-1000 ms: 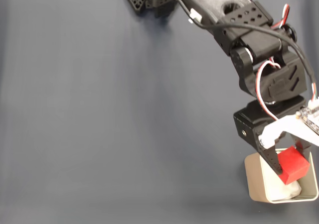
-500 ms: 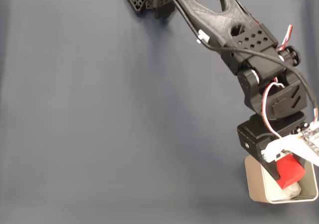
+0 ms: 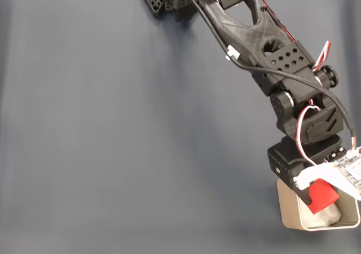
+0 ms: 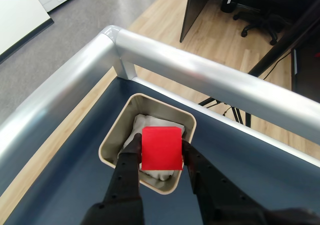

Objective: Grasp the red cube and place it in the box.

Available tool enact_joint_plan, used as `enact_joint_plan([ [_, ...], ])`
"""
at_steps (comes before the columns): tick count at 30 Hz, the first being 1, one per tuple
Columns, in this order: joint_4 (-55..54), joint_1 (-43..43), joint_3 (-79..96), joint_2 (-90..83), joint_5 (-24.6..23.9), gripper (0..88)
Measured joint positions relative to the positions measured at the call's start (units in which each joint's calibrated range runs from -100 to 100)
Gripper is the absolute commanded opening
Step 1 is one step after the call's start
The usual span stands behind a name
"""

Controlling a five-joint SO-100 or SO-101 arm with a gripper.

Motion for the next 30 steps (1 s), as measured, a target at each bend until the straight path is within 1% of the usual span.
enact_joint_plan([
  [30,-0.32,-0.67,-2.62,3.39,0.00,0.0],
])
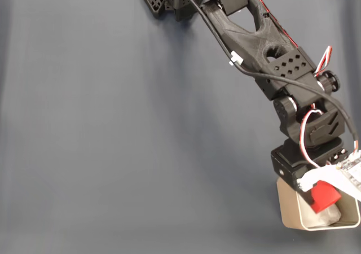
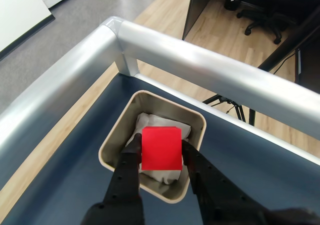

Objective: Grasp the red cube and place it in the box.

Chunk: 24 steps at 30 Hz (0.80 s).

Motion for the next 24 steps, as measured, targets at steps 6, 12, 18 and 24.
enact_joint_plan([
  [6,0.00,0.00,0.00,0.00,0.00,0.0],
  [12,0.00,0.07,0.00,0.00,0.00,4.0],
  [18,-1.27,0.07,0.00,0.00,0.00,19.3],
  [24,-4.93,0.30,0.00,0.00,-0.10,33.2],
])
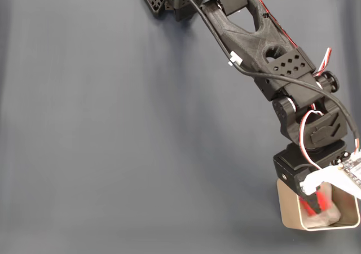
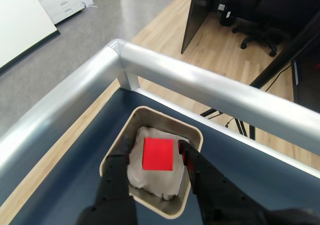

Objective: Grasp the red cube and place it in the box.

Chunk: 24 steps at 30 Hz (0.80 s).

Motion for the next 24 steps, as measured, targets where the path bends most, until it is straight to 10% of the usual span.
enact_joint_plan([
  [24,-4.77,1.34,0.18,0.00,-0.93,43.1],
])
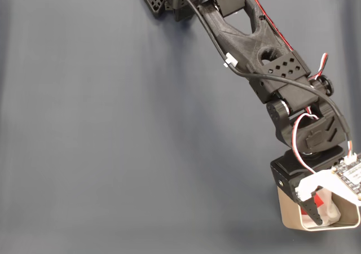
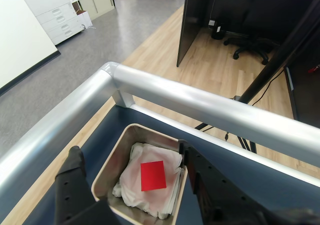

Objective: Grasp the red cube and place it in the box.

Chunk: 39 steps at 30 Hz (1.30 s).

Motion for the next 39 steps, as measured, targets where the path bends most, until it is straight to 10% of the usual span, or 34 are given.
enact_joint_plan([
  [22,0.00,0.07,2.17,-0.17,0.00,40.5],
  [34,2.39,0.00,2.26,-2.34,-0.10,2.2],
  [39,3.42,0.00,4.25,-4.60,0.49,0.0],
])
